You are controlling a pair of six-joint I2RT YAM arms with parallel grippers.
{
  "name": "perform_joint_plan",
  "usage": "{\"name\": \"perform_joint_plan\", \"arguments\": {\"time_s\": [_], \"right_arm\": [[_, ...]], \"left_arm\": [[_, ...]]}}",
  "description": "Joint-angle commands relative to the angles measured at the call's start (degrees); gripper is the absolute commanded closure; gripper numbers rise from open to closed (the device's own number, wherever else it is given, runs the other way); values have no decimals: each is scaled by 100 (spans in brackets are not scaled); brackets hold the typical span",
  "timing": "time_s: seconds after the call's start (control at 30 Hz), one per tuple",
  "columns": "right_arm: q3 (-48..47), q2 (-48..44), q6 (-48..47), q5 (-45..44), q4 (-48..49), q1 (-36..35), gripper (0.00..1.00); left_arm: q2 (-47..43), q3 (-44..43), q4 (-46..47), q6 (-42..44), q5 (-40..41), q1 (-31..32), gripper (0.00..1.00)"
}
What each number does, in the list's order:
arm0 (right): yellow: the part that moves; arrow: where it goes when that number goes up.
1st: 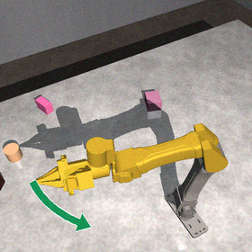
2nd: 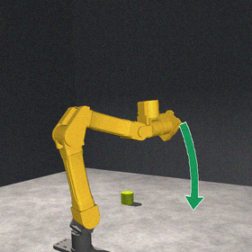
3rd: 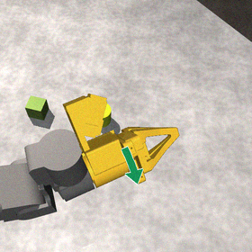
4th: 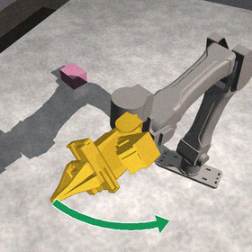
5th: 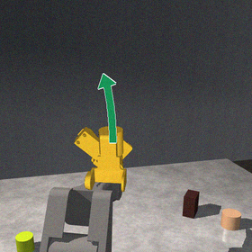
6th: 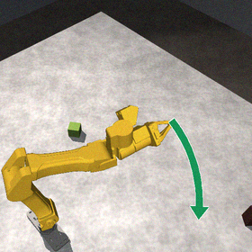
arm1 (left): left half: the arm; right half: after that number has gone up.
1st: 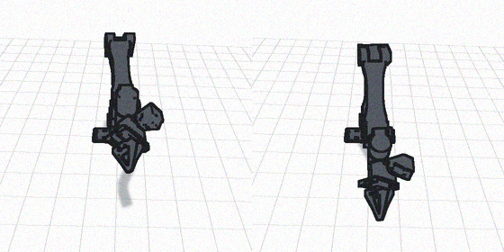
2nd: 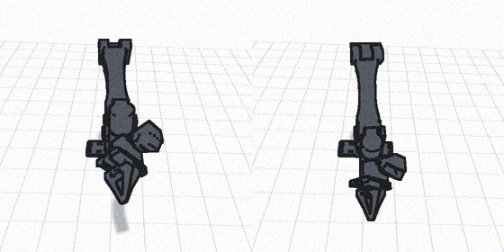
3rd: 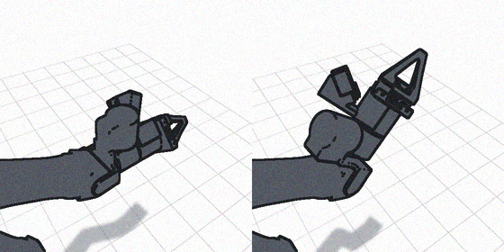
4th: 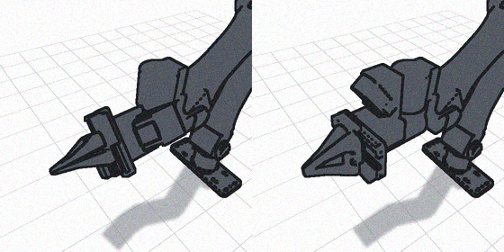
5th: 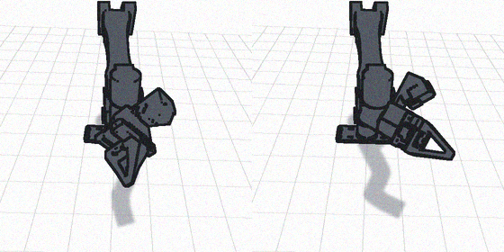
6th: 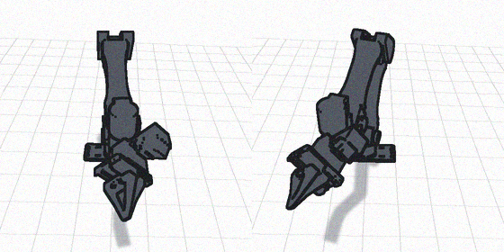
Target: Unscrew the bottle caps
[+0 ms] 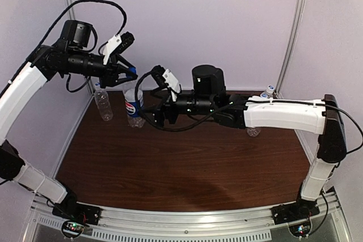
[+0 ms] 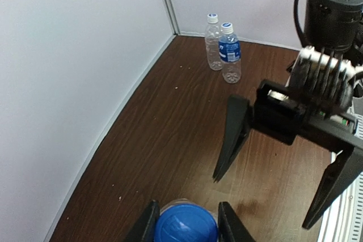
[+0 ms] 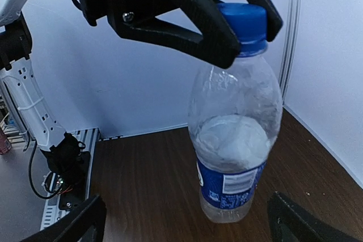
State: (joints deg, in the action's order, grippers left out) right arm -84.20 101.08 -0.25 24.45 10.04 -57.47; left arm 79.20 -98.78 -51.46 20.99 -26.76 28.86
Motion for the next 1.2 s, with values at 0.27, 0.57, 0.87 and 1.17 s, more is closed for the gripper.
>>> {"name": "perform_joint_plan", "arguments": {"time_s": [0.27, 0.57, 0.87, 1.17], "right_arm": [[-391, 254, -466, -501, 171, 47, 0], [-345, 515, -264, -249, 1014, 262, 0], [-658, 725, -492, 29, 567, 259, 13], [-548, 545, -340, 161, 711, 276, 48]], "left_arm": [[-44, 677, 1380, 205, -1204, 304, 100], [-366, 1263, 1856, -67, -1683, 317, 100], [-336, 1248, 2057, -183, -1584, 331, 100], [-463, 1433, 2124, -149, -1403, 339, 62]]}}
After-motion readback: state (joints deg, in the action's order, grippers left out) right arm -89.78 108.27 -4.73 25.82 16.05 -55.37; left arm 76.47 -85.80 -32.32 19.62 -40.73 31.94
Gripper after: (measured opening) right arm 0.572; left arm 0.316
